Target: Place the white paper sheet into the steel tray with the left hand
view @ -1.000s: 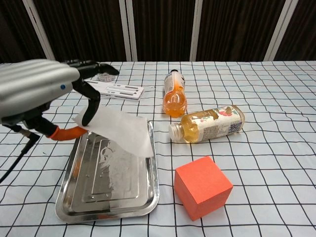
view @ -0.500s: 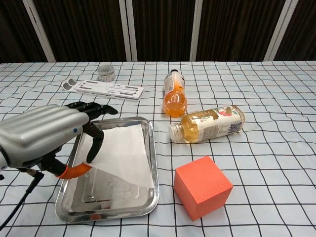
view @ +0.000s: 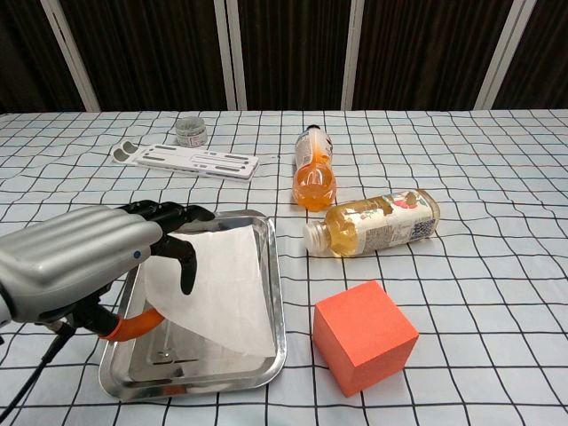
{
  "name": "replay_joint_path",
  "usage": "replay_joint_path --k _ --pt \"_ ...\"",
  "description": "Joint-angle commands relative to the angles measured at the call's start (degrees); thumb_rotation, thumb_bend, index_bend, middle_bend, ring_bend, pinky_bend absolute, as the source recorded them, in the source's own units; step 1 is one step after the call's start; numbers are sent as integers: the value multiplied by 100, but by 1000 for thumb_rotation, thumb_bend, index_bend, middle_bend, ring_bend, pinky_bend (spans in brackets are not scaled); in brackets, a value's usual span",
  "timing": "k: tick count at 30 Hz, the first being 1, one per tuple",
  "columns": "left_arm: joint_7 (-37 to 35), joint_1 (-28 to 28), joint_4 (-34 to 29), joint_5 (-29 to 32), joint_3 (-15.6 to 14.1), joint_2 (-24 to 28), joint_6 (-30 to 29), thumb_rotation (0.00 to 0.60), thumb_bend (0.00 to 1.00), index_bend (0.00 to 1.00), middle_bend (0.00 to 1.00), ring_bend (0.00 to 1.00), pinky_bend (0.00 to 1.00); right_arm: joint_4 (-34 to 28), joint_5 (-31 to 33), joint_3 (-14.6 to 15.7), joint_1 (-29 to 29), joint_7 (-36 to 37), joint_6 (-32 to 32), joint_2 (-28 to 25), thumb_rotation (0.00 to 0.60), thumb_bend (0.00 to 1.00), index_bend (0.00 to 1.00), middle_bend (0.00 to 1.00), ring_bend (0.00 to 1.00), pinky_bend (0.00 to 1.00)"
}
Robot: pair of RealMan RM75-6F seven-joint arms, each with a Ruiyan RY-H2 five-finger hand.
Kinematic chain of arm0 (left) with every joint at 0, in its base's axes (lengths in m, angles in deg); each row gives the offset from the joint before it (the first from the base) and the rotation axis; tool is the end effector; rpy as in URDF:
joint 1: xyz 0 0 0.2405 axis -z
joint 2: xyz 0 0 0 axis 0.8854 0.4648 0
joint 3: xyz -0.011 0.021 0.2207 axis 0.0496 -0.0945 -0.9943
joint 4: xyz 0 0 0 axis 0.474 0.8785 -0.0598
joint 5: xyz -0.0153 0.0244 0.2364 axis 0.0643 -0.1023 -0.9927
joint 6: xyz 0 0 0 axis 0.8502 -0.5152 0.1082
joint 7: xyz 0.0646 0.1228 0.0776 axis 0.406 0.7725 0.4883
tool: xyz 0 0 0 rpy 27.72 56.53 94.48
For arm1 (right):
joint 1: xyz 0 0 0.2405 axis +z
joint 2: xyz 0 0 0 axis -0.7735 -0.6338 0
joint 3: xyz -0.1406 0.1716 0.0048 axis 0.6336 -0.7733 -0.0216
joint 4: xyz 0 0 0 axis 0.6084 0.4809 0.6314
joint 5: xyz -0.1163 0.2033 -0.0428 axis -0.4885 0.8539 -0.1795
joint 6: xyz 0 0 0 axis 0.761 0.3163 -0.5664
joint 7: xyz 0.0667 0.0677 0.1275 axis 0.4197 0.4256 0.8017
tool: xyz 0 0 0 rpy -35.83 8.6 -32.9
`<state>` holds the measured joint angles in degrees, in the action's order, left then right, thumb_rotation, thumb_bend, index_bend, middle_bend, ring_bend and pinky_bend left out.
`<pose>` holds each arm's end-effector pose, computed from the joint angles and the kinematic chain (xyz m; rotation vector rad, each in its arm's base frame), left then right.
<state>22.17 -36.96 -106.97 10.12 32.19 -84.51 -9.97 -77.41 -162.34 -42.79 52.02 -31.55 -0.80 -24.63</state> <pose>-0.0866 0.1882 -0.0609 -2.0222 -0.8029 -0.8817 -0.2944 -0.1808 0.1272 1.3205 -0.8992 0.9395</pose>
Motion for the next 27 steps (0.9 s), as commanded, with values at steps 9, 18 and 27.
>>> replay_joint_path --k 9,18,27 --pt "-16 14 -221 69 -95 489 24 600 295 117 0 0 0 -8 7 3 2 -57 -9 14 600 325 0 0 0 0" --pt "-312 -77 -403 -258 -218 750 -140 600 152 0 0 0 0 -7 12 6 -2 -44 -14 6 600 325 0 0 0 0" --pt "-1007 -457 -462 -822 -341 1435 -830 600 152 0 0 0 0 -2 6 10 -2 -54 -15 5 600 325 0 0 0 0"
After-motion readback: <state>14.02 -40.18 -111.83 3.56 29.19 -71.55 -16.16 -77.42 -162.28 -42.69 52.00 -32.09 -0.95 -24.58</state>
